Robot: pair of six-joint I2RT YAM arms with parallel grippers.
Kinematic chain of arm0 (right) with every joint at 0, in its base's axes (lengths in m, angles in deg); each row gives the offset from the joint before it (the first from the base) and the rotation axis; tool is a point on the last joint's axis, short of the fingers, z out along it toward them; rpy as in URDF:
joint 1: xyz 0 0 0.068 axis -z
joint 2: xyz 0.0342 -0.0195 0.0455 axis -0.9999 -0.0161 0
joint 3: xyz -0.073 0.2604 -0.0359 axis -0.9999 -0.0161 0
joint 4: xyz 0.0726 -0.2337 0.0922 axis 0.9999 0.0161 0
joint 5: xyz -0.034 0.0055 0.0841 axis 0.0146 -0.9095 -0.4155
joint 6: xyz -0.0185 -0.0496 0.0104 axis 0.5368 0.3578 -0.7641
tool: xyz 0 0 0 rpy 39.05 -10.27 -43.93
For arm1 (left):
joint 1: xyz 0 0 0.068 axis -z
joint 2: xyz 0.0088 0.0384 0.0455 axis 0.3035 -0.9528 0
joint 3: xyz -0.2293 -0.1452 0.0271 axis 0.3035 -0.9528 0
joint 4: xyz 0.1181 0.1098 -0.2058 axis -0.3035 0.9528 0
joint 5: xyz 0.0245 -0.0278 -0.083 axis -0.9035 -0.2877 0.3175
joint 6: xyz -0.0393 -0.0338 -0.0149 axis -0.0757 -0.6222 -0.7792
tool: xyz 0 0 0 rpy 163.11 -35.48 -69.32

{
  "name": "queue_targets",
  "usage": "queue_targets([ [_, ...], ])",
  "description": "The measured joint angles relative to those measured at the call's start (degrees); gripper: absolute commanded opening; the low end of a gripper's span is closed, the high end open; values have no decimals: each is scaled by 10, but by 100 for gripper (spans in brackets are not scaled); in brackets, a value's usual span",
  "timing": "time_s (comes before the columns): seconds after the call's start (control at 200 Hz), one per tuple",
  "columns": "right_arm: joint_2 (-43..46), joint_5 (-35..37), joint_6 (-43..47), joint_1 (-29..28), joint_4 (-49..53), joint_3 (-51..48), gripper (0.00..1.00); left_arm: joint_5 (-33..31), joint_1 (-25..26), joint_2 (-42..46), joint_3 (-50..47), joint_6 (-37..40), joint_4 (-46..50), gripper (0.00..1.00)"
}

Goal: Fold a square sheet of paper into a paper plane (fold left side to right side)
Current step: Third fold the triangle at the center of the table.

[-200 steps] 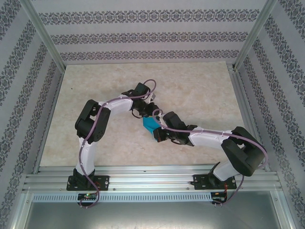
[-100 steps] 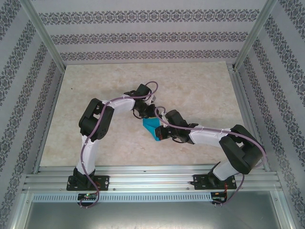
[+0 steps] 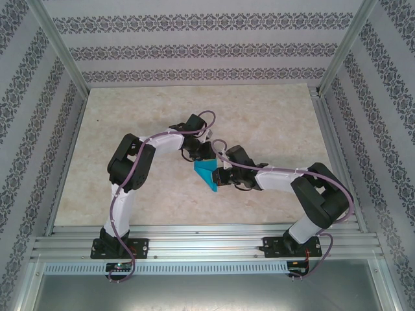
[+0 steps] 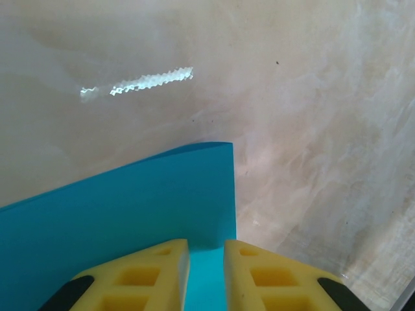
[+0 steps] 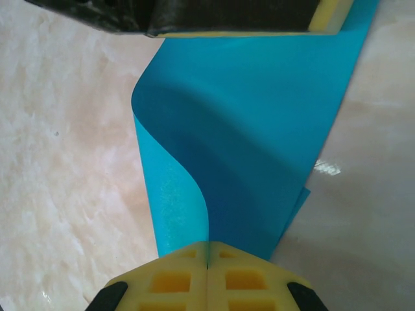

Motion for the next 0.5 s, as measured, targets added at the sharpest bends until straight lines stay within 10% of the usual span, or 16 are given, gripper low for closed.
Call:
queue_targets([
  [0.5, -19, -4, 0, 13, 2, 12, 0, -4, 3, 0, 0, 0, 0, 23],
])
